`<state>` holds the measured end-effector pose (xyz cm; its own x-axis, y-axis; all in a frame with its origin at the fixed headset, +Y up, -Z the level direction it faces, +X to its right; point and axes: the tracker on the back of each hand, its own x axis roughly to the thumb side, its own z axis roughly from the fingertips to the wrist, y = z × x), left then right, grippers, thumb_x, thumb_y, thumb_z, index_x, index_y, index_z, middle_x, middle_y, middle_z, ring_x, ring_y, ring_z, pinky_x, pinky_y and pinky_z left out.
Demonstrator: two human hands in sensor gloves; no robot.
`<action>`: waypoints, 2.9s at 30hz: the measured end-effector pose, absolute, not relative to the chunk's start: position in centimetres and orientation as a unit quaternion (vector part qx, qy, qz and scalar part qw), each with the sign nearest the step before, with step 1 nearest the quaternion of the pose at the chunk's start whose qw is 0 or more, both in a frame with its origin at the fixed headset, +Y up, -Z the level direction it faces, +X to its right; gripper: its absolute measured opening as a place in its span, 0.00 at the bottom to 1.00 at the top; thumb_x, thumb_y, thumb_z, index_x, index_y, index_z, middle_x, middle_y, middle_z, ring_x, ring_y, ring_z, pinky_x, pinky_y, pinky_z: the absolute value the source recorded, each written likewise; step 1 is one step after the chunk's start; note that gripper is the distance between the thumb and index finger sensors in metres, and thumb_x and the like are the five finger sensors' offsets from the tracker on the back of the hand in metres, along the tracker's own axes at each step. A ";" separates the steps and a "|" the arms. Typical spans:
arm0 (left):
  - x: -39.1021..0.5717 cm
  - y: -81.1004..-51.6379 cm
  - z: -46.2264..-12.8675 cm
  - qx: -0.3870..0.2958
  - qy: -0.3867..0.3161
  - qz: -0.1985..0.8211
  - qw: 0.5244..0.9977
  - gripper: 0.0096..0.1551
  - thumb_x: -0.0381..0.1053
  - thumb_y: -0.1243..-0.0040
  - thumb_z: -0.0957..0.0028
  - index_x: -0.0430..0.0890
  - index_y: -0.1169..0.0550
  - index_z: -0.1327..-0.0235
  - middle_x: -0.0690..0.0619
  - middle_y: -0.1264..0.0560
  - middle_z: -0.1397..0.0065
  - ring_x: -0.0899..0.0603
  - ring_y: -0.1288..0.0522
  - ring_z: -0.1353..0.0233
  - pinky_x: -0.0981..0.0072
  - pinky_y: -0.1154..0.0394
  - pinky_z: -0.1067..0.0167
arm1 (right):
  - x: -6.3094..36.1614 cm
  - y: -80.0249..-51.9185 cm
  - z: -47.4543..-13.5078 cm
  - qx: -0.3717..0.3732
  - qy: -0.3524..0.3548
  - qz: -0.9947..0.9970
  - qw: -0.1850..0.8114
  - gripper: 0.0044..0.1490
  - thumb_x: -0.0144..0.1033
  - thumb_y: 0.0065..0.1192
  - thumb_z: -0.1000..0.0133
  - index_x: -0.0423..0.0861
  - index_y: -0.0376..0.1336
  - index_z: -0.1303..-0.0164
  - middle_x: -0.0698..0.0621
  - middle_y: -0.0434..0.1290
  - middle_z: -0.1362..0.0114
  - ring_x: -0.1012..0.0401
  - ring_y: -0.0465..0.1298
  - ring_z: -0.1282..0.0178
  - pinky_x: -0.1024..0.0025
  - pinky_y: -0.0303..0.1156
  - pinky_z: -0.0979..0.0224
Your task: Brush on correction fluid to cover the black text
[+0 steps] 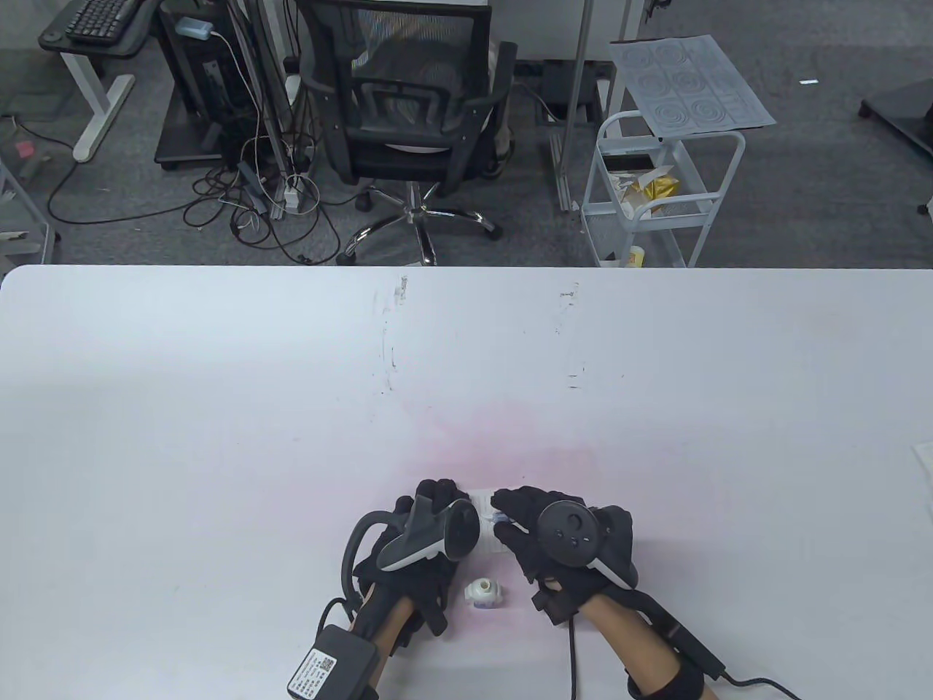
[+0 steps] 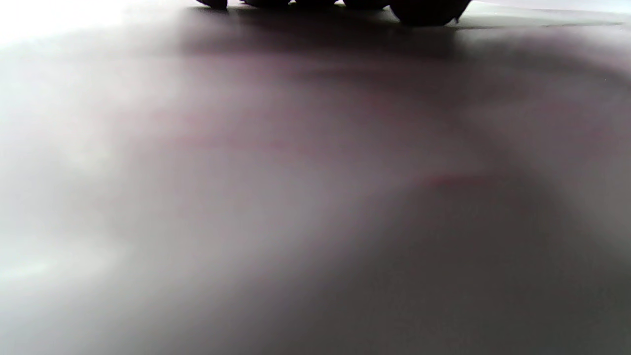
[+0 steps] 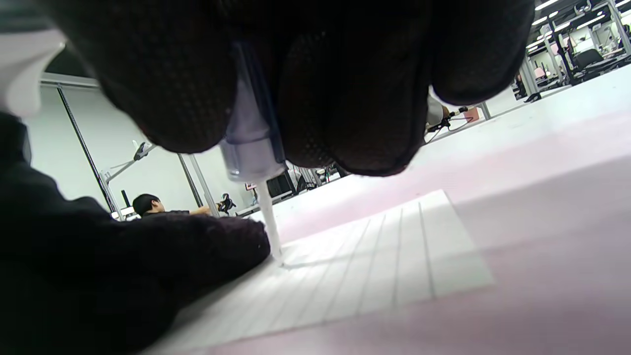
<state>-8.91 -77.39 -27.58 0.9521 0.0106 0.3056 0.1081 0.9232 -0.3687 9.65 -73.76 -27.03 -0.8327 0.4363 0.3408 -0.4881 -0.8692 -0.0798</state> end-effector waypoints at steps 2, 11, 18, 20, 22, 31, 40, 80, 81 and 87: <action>-8.9 -77.4 -27.6 -0.194 -0.153 -0.025 0.969 0.36 0.58 0.55 0.44 0.56 0.49 0.23 0.53 0.55 0.15 0.42 0.51 0.13 0.50 0.48 0.17 | 9.7 -73.7 -27.0 0.157 -0.079 0.954 0.243 0.29 0.47 0.76 0.59 0.53 0.73 0.47 0.51 0.79 0.43 0.51 0.85 0.50 0.47 0.73 0.37; -8.9 -77.4 -27.6 -0.194 -0.153 -0.025 0.969 0.36 0.58 0.55 0.44 0.56 0.49 0.23 0.53 0.55 0.15 0.42 0.51 0.13 0.50 0.48 0.18 | 10.1 -73.4 -27.0 0.147 -0.074 0.961 0.221 0.29 0.47 0.76 0.59 0.52 0.73 0.48 0.51 0.80 0.44 0.51 0.85 0.51 0.47 0.73 0.37; -8.9 -77.4 -27.6 -0.194 -0.153 -0.025 0.969 0.36 0.58 0.55 0.45 0.56 0.49 0.23 0.53 0.55 0.15 0.42 0.51 0.13 0.50 0.48 0.18 | 10.0 -73.1 -26.8 0.152 -0.102 0.950 0.253 0.29 0.48 0.76 0.59 0.53 0.73 0.48 0.51 0.79 0.44 0.51 0.85 0.51 0.47 0.73 0.37; -8.9 -77.4 -27.6 -0.194 -0.153 -0.025 0.969 0.36 0.58 0.55 0.44 0.56 0.49 0.23 0.53 0.55 0.15 0.42 0.51 0.13 0.50 0.48 0.18 | 9.9 -73.2 -26.7 0.157 -0.107 0.947 0.259 0.29 0.48 0.76 0.59 0.53 0.73 0.47 0.51 0.79 0.44 0.52 0.85 0.50 0.47 0.73 0.37; -8.9 -77.4 -27.6 -0.194 -0.153 -0.025 0.969 0.36 0.58 0.55 0.44 0.56 0.49 0.23 0.53 0.55 0.15 0.42 0.51 0.13 0.50 0.48 0.18 | 9.6 -73.5 -26.8 0.162 -0.102 0.948 0.253 0.29 0.48 0.76 0.59 0.53 0.73 0.47 0.51 0.79 0.44 0.52 0.85 0.50 0.47 0.73 0.37; -8.9 -77.4 -27.6 -0.194 -0.153 -0.025 0.969 0.36 0.58 0.55 0.44 0.56 0.49 0.23 0.53 0.55 0.15 0.42 0.51 0.13 0.50 0.48 0.17 | 9.7 -73.8 -27.1 0.163 -0.067 0.956 0.235 0.29 0.48 0.76 0.59 0.53 0.73 0.48 0.51 0.80 0.44 0.51 0.85 0.51 0.47 0.73 0.37; -8.9 -77.4 -27.5 -0.195 -0.152 -0.027 0.968 0.36 0.58 0.55 0.44 0.56 0.49 0.23 0.53 0.55 0.15 0.42 0.51 0.13 0.50 0.48 0.18 | 10.3 -73.3 -27.1 0.140 -0.086 0.954 0.249 0.29 0.48 0.76 0.59 0.52 0.73 0.48 0.51 0.80 0.45 0.51 0.85 0.51 0.47 0.73 0.37; -8.9 -77.4 -27.5 -0.195 -0.152 -0.027 0.968 0.36 0.58 0.55 0.44 0.56 0.49 0.23 0.53 0.55 0.15 0.42 0.51 0.13 0.49 0.48 0.18 | 9.4 -73.8 -27.0 0.173 -0.082 0.957 0.217 0.29 0.47 0.75 0.59 0.53 0.73 0.47 0.51 0.79 0.43 0.51 0.84 0.49 0.46 0.72 0.36; -8.9 -77.4 -27.5 -0.195 -0.152 -0.027 0.968 0.36 0.58 0.55 0.44 0.56 0.49 0.23 0.53 0.55 0.15 0.42 0.51 0.13 0.50 0.48 0.17 | 9.4 -73.8 -27.0 0.174 -0.082 0.957 0.218 0.29 0.47 0.75 0.59 0.53 0.73 0.47 0.51 0.79 0.43 0.51 0.84 0.49 0.46 0.72 0.36; -8.9 -77.4 -27.5 -0.195 -0.152 -0.027 0.968 0.36 0.58 0.56 0.44 0.56 0.49 0.23 0.53 0.55 0.15 0.42 0.51 0.13 0.49 0.48 0.18 | 10.0 -73.2 -26.9 0.157 -0.104 0.954 0.235 0.29 0.47 0.75 0.59 0.53 0.73 0.47 0.51 0.79 0.43 0.51 0.84 0.49 0.46 0.72 0.36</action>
<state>-8.90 -77.42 -27.53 0.9522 0.0079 0.3054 0.1111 0.9223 -0.3701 10.00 -73.20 -26.92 -0.8399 0.4166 0.3479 -0.4816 -0.8675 -0.1240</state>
